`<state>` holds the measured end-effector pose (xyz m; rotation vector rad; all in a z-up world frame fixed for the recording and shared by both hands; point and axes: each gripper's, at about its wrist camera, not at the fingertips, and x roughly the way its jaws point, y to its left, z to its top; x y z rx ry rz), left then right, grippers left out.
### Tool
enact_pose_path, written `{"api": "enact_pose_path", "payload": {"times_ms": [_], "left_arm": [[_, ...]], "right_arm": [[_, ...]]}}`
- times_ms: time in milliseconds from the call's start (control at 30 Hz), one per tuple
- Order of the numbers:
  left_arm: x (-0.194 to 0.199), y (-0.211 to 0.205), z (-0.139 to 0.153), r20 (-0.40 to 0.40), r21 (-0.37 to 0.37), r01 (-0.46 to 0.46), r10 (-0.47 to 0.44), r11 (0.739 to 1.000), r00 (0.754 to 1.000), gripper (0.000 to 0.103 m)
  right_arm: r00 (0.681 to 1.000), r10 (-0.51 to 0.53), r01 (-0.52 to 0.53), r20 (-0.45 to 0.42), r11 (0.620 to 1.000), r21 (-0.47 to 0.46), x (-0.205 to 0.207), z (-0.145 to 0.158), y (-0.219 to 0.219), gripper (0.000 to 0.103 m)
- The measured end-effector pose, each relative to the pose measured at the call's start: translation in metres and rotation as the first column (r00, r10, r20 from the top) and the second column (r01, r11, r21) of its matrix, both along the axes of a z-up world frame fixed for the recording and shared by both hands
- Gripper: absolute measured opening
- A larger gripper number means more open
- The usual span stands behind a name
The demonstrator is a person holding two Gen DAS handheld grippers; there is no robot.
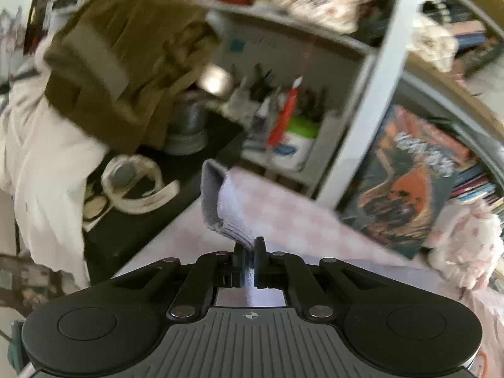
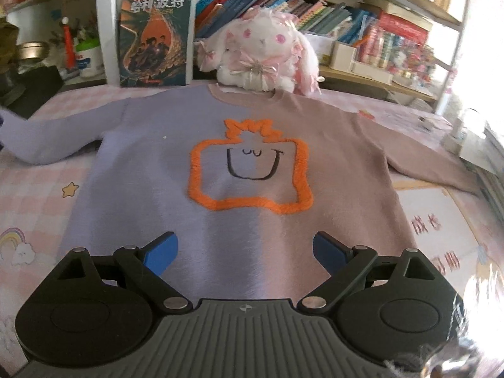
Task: Fold clothes
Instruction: 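Grasp the lavender sleeve cuff with the left gripper, then lift the lavender sleeve with the left gripper and carry it across the sweater body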
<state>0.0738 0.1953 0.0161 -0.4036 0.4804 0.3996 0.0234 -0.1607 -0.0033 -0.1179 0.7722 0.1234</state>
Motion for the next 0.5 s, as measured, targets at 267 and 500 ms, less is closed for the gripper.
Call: {"api": "enact_pose_path", "payload": {"times_ms": [267, 500], "left_arm": [[0.012, -0.116, 0.048, 0.059, 0.104, 0.026, -0.033, 0.994, 0.998, 0.003], [0.048, -0.201, 0.075, 0.095, 0.155, 0.073, -0.089, 0.985, 0.991, 0.003]], "right_arm": [[0.988, 0.151, -0.147, -0.027, 0.984, 0.105, 0.028, 0.0, -0.086, 0.093], [0.983, 0.179, -0.168, -0.041, 0.967, 0.191, 0.043, 0.0, -0.154, 0.093]]}}
